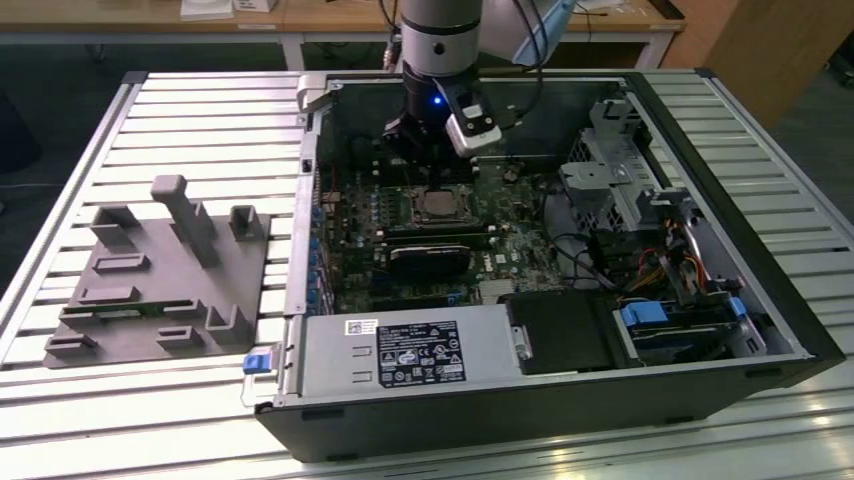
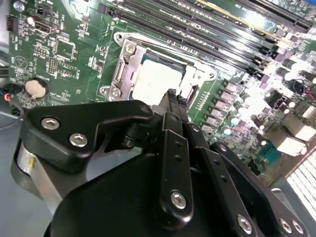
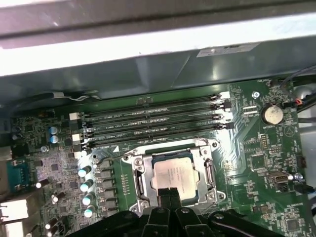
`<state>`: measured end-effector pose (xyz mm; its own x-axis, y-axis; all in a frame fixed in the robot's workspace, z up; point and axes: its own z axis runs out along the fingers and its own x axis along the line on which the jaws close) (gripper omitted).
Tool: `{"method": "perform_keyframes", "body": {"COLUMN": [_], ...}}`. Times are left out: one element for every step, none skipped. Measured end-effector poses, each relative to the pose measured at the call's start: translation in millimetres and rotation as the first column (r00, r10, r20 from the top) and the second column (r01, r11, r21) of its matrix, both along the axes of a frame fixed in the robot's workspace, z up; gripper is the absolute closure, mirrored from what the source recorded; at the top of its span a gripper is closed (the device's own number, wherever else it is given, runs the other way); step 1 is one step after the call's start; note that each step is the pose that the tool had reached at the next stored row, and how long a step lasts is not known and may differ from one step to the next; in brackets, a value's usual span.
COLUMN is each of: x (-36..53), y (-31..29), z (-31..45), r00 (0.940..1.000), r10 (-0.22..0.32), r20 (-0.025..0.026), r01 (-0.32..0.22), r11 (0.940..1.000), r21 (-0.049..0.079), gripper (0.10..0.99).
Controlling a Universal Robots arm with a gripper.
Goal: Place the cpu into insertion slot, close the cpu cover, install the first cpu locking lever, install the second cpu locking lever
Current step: 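Install the first cpu locking lever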
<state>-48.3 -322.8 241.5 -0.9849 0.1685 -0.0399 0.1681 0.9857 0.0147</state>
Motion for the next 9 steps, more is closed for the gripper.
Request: {"method": "perform_keyframes", "body": {"x": [0.0, -0.1, -0.8, -2.7, -4.9, -7.9, -10.9, -14.1, -17.5], "y": [0.0, 0.0, 0.0, 0.0, 0.0, 0.0, 0.0, 0.0, 0.0], "z": [1.2, 1.4, 1.3, 1.4, 1.4, 1.4, 1.4, 1.3, 1.3], "r00": [1.0000, 1.0000, 1.0000, 1.0000, 1.0000, 1.0000, 1.0000, 1.0000, 1.0000], "r10": [0.000, 0.000, 0.000, 0.000, 0.000, 0.000, 0.000, 0.000, 0.000], "r20": [0.0001, 0.0005, 0.0014, 0.0023, 0.0031, 0.0038, 0.0044, 0.0051, 0.0055], "r01": [0.000, 0.000, 0.000, 0.000, 0.000, 0.000, 0.000, 0.000, 0.000], "r11": [1.0000, 1.0000, 1.0000, 1.0000, 1.0000, 1.0000, 1.0000, 1.0000, 1.0000], "r21": [0.000, 0.000, 0.000, 0.000, 0.000, 0.000, 0.000, 0.000, 0.000], "gripper": [0.980, 0.980, 0.980, 0.980, 0.980, 0.980, 0.980, 0.980, 0.980]}}
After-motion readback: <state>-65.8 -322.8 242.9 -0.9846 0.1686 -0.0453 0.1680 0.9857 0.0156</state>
